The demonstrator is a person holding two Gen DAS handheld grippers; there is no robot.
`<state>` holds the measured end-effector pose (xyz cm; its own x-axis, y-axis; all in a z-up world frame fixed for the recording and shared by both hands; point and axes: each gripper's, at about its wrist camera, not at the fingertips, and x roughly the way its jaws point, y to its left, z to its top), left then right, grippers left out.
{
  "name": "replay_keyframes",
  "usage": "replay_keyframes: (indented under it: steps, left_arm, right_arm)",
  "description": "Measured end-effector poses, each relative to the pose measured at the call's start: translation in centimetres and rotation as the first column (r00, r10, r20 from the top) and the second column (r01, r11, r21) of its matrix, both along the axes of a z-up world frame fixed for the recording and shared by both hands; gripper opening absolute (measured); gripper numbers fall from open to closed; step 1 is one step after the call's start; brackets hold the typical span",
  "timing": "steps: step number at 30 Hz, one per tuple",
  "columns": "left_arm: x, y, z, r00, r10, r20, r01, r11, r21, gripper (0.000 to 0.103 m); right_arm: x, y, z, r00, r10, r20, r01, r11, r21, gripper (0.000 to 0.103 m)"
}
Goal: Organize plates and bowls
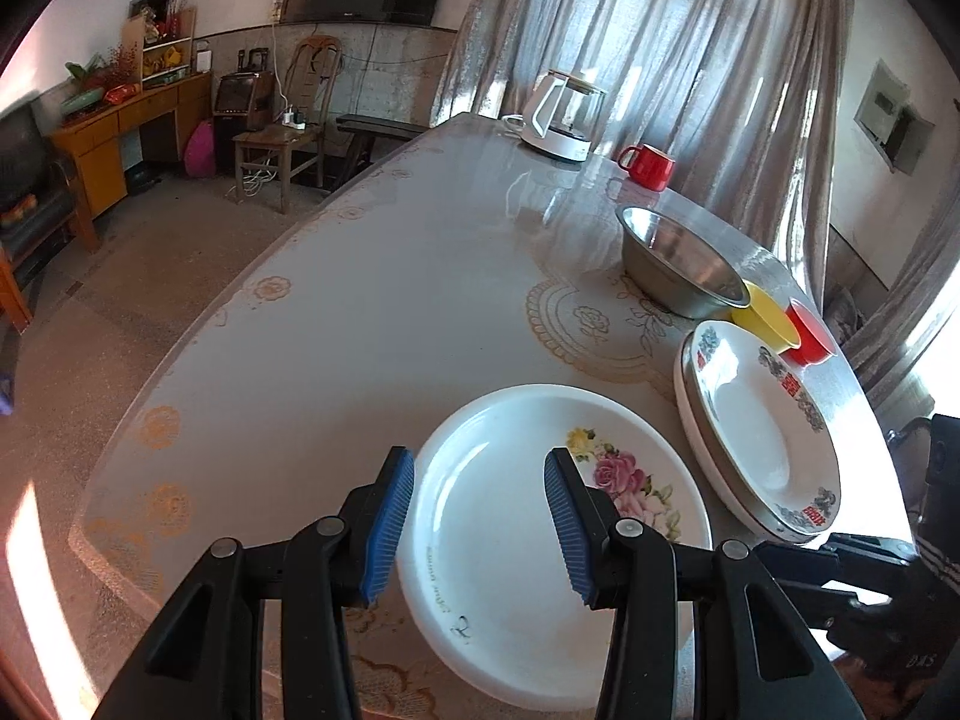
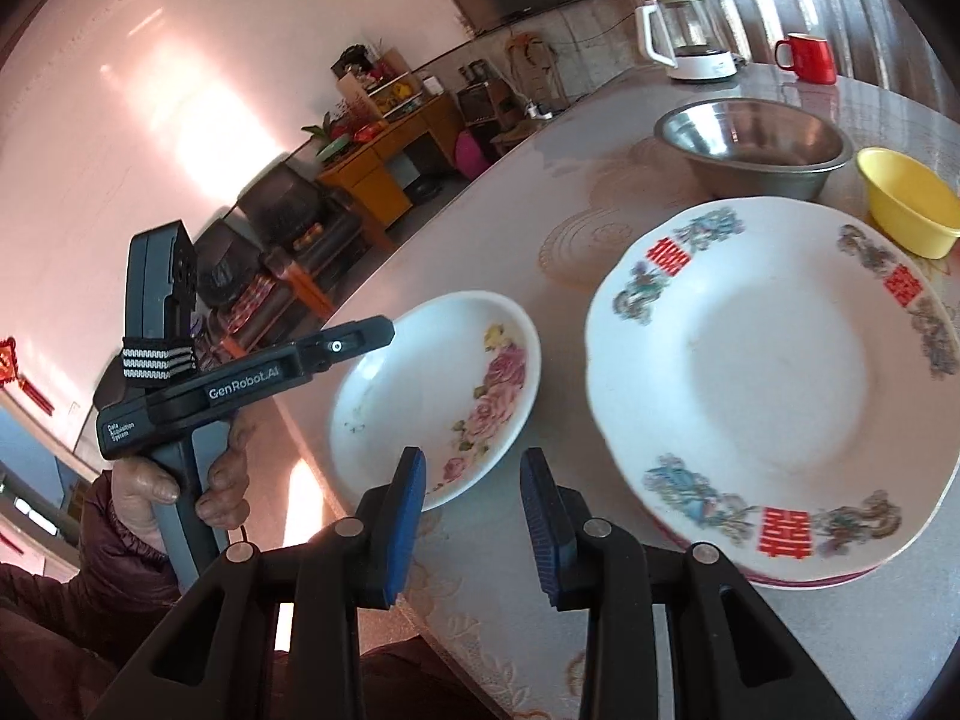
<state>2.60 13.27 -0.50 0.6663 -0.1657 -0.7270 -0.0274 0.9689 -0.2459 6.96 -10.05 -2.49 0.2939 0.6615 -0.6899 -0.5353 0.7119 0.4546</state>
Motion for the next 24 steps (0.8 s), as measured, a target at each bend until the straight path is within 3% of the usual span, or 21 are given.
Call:
replay_keyframes:
  steps: [4, 7, 24]
  left_arm:
    - [-0.6, 0.7, -0.1, 1.0, 0.028, 0.002, -0.028, 0.999, 0.031, 0.046]
    - [-1.0, 0.9, -0.5, 0.999, 0.033, -0.002, -0.033, 0.998, 0.047, 0.046]
    - [-1.5, 1.2, -2.3, 0.999, 0.014, -0.039, -0.013, 0.999, 0.03, 0.046]
  right_arm:
    - [0.2, 2.0, -1.2, 0.999, 0.026, -0.027, -0.027, 0.999, -0.035, 0.032]
    - [0.2, 2.6, -1.7, 0.999, 0.022, -0.027, -0.024, 0.997, -0.068, 0.039]
    - [1.2, 5.5, -2.1, 0.999, 0.019, -0.045, -0.026, 0.988, -0.15, 0.04]
